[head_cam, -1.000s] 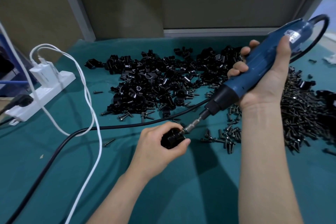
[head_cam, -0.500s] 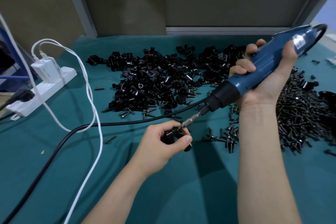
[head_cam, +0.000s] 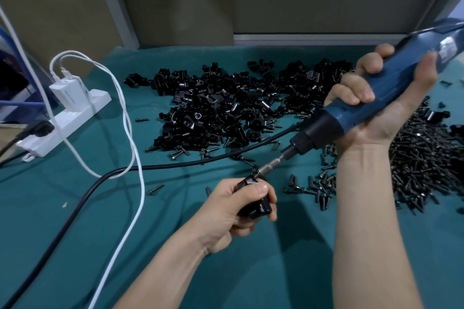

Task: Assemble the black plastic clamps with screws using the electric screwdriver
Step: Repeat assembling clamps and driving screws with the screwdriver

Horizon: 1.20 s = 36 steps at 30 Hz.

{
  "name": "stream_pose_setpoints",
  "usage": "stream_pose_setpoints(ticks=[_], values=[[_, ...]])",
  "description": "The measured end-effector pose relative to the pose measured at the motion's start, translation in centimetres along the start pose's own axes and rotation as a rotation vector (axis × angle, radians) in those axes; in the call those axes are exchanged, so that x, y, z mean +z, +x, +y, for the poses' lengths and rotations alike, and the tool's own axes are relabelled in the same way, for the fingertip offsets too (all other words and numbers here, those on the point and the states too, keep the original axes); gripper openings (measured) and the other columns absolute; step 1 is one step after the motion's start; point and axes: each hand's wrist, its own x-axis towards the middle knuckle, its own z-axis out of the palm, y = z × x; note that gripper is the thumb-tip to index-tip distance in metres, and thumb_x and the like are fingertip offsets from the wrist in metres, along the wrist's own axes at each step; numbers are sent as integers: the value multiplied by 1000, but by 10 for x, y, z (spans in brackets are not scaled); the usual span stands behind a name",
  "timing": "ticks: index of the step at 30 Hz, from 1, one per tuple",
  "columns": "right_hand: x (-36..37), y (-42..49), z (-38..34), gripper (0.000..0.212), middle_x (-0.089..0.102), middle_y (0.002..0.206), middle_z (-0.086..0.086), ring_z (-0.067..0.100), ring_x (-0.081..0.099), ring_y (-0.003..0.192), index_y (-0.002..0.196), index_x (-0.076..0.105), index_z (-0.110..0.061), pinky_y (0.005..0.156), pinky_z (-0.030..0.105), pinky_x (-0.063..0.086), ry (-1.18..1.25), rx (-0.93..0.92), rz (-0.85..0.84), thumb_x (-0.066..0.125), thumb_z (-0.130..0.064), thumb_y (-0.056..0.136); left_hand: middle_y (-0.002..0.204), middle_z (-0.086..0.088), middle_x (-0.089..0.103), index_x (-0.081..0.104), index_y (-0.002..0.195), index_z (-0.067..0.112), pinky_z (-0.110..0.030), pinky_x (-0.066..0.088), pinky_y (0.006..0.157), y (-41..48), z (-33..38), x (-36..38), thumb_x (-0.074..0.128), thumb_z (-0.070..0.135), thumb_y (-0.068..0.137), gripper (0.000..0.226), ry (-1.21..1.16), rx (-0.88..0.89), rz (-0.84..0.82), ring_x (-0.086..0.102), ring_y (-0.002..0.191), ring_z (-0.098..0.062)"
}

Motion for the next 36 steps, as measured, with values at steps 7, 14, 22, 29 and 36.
stream_pose_setpoints(ticks=[7, 14, 22, 29, 36], values=[[4, -5, 8, 42, 57, 61, 0, 10, 46, 33, 85, 50, -11, 34, 19, 38, 35, -51, -77, 34, -50, 86, 61, -7, 64, 70, 67, 20, -8, 20, 37, 3, -2, -2, 68, 39, 65, 19, 19, 20, 35, 25, 34, -3], [2, -5, 6, 63, 63, 68, 4, 14, 48, 33, 88, 54, -10, 36, 18, 39, 201, 35, -161, 22, -64, 90, 60, -3, 64, 70, 68, 23, -9, 23, 37, 1, -3, -1, 64, 41, 69, 19, -10, -36, -42, 28, 35, -2], [-7, -6, 1, 74, 64, 72, 8, 16, 49, 34, 92, 53, -8, 37, 19, 39, 345, 44, -224, 15, -72, 89, 70, 4, 66, 73, 82, 22, -10, 23, 39, -1, -1, -5, 77, 53, 68, 34, -150, -182, -303, 33, 37, 4], [-11, -6, -8, 72, 63, 72, 5, 14, 48, 34, 91, 53, -10, 37, 19, 38, 298, 44, -219, 15, -71, 89, 73, 1, 67, 74, 94, 20, -13, 23, 39, 1, -1, -9, 71, 52, 75, 38, -122, -156, -255, 31, 39, 1], [-11, -11, -27, 42, 62, 81, -2, 7, 49, 44, 98, 58, -15, 44, 19, 43, -395, 29, -42, 61, -53, 81, 66, 1, 69, 67, 77, 25, -11, 32, 40, 8, -2, -17, 69, 23, 88, 12, 384, 208, 374, 41, 41, -2]])
